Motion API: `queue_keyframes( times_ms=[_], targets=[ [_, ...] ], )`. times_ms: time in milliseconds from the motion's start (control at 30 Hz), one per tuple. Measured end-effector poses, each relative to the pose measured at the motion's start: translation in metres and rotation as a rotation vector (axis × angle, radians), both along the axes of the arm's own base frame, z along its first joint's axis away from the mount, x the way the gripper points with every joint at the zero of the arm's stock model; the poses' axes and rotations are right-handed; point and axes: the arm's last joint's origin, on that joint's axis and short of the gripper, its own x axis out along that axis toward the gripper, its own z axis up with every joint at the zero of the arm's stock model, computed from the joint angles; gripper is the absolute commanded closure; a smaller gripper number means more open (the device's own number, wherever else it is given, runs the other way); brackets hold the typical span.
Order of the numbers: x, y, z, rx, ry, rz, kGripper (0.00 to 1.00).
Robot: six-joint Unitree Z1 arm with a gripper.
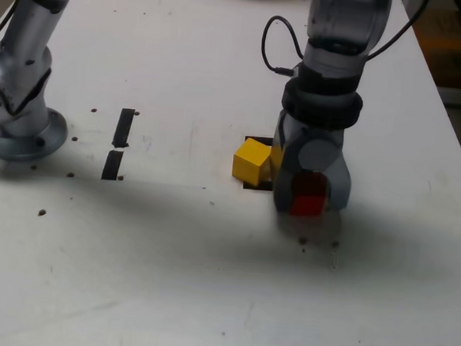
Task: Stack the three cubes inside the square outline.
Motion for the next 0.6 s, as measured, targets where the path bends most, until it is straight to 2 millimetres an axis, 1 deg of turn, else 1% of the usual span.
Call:
queue_keyframes(
  times_ms=[67,133,267,333,500,600],
  targets=[
    [-0.004,-0.004,0.003,0.015,0.006,-0.009,0.85],
    [-0.008,-0.009,0.01,0.029,0.0,-0.017,0.85],
    [-0.01,-0.026,0.039,0.055,-0.091,-0.048,0.85],
    [-0.01,-0.034,0.047,0.062,-0.124,-0.069,0.85],
    [-0.008,-0.047,0.053,0.073,-0.165,-0.102,0.85],
    [-0.004,-0.049,0.05,0.073,-0.176,-0.127,0.85]
  ],
)
